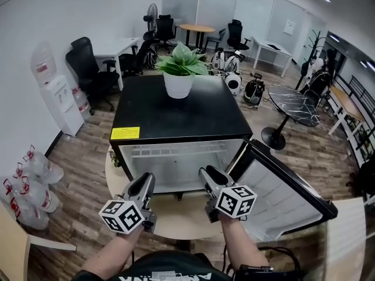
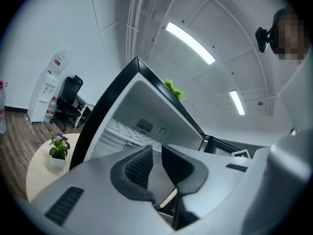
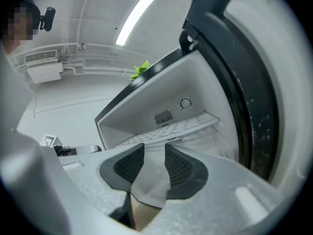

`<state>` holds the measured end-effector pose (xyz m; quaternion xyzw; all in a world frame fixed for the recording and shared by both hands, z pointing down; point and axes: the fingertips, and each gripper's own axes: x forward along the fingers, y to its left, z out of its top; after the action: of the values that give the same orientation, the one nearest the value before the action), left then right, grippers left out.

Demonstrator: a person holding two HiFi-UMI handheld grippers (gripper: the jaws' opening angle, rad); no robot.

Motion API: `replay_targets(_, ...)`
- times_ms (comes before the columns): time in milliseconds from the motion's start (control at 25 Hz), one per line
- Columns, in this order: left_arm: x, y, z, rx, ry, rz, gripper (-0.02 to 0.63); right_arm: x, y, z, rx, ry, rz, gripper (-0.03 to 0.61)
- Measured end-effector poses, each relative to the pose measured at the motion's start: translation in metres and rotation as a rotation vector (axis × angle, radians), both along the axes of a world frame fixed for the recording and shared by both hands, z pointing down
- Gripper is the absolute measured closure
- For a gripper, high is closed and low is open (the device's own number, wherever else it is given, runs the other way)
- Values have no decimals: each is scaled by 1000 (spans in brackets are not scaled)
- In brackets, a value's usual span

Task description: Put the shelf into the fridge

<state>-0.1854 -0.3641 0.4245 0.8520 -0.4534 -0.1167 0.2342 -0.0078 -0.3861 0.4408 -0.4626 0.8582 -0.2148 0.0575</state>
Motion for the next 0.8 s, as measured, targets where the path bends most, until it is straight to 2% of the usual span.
replay_targets(280, -14, 50, -7, 49, -19, 24, 594, -6, 66, -20, 71, 48, 19, 449)
replay_targets(520, -21, 93, -17, 95, -1, 59, 612, -9, 116, -32, 113, 52, 28, 451)
replay_targets(800, -29, 131, -33, 150, -69, 90, 612, -19, 167, -48, 124, 104, 39, 454)
